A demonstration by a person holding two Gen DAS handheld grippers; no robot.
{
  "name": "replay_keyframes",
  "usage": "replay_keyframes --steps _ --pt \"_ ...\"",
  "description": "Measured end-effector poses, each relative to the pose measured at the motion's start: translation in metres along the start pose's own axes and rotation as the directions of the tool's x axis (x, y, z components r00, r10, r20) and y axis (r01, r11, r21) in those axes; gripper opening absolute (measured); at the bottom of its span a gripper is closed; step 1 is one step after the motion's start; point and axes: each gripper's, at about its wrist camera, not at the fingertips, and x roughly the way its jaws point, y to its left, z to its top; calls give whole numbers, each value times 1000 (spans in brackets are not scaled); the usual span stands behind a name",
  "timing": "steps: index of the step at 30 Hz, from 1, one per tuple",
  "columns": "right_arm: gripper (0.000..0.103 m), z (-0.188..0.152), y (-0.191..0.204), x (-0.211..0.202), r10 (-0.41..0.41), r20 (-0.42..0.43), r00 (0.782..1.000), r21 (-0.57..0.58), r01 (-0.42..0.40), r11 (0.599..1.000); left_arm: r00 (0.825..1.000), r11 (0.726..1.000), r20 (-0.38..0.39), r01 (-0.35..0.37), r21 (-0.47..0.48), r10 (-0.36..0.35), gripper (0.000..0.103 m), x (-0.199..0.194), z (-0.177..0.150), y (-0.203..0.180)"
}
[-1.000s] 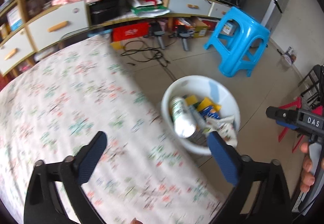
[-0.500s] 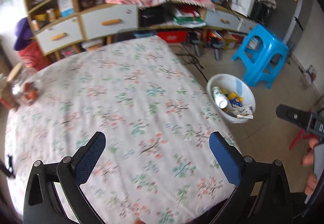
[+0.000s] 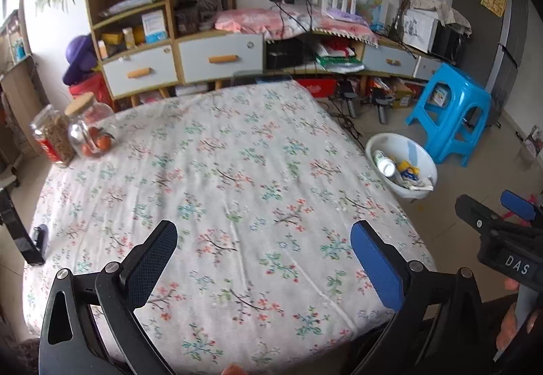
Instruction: Collect trash
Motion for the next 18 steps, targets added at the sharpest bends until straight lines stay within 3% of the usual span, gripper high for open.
replay_keyframes --steps 5,18 --pt "102 -7 18 7 67 -6 998 14 -67 998 999 999 36 -24 -21 25 103 -4 -5 10" --pt "102 -11 36 24 70 -55 996 10 -70 997 1000 1000 5 -5 -27 5 103 5 -10 15"
